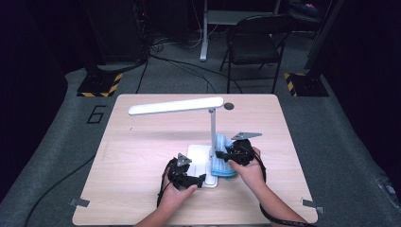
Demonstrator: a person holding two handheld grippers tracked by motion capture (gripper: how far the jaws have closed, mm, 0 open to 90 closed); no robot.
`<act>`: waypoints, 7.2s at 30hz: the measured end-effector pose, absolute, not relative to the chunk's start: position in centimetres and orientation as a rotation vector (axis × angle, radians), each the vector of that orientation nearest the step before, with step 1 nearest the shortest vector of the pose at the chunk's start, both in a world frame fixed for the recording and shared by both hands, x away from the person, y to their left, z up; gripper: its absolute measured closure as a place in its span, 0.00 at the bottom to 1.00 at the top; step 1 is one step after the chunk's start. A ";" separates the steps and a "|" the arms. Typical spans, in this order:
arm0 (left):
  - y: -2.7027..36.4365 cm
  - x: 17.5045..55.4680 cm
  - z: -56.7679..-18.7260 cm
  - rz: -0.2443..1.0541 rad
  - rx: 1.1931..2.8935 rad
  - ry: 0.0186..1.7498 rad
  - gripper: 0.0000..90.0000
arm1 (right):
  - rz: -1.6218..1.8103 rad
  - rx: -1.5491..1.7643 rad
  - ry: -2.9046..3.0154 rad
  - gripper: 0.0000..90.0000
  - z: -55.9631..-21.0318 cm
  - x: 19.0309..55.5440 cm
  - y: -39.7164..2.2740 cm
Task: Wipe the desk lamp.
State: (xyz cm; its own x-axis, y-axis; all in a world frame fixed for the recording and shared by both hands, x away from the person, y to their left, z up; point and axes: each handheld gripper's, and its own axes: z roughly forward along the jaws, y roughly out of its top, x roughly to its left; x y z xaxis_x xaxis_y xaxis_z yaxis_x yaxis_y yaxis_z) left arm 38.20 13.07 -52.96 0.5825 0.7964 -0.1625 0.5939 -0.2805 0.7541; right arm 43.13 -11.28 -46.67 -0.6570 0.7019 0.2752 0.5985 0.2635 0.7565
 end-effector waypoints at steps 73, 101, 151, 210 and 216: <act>13.1 38.2 -53.0 0.306 1.987 1.115 0.00 | 1.633 1.084 2.130 0.76 -36.6 41.2 -14.7; 13.1 38.2 -52.9 0.305 1.991 1.114 0.00 | 1.546 1.235 2.074 0.75 -41.1 40.4 -19.8; 13.1 38.2 -52.9 0.303 1.994 1.111 0.00 | 1.192 1.492 2.034 0.67 -50.9 39.2 -25.1; 15.9 39.3 -52.1 0.264 1.954 1.118 0.20 | 1.265 1.249 1.964 0.38 -47.4 36.4 -18.6; 16.6 39.6 -52.0 0.264 1.941 1.127 0.21 | 1.262 1.189 2.071 0.38 -48.2 36.0 -15.8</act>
State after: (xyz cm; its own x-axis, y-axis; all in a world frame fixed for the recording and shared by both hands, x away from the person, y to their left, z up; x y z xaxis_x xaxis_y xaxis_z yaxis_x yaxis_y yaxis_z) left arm 39.56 16.64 -51.96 0.5712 0.7907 -0.2203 0.6102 -0.2295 0.7583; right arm 36.00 -15.78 -48.18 -0.5358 0.8419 0.0650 0.4435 0.2151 0.8700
